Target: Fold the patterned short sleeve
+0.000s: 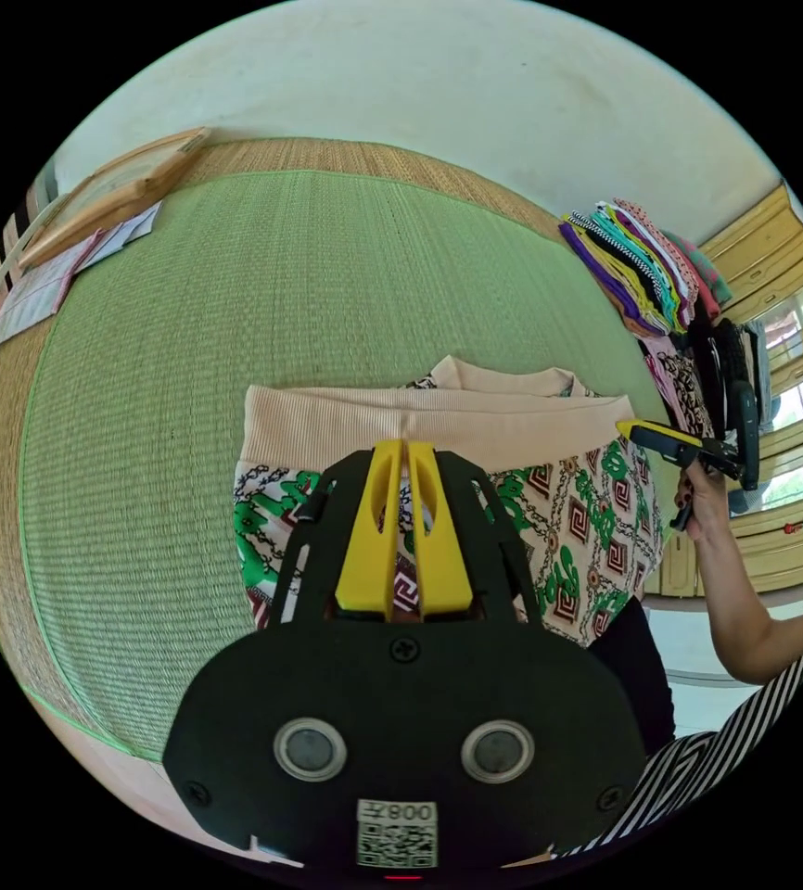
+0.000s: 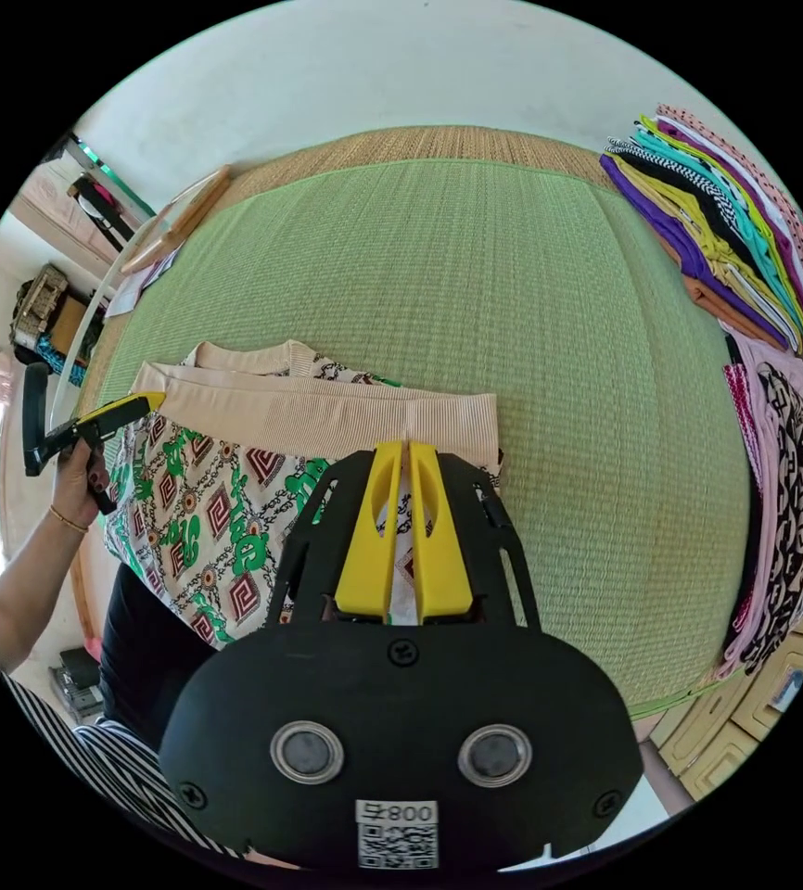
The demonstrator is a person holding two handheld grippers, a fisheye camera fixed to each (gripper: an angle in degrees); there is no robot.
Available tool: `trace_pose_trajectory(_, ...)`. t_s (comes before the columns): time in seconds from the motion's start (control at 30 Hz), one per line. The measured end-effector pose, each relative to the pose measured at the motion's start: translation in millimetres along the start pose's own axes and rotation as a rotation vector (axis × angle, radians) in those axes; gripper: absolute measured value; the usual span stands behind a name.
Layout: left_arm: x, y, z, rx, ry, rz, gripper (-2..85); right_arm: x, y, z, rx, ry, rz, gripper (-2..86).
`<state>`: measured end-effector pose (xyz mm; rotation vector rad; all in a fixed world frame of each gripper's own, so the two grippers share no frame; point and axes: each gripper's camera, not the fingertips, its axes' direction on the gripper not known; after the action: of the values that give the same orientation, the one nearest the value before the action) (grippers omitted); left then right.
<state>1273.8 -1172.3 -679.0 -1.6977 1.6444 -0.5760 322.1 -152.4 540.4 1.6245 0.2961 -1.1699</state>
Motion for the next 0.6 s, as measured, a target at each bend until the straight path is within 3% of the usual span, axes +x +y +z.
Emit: trace_pose_trajectory(0.6, 10, -36, -48, 0.126, 0.019, 0.005, 0.5, 90, 32, -76, 0.139, -0.104, 0.055, 0.2)
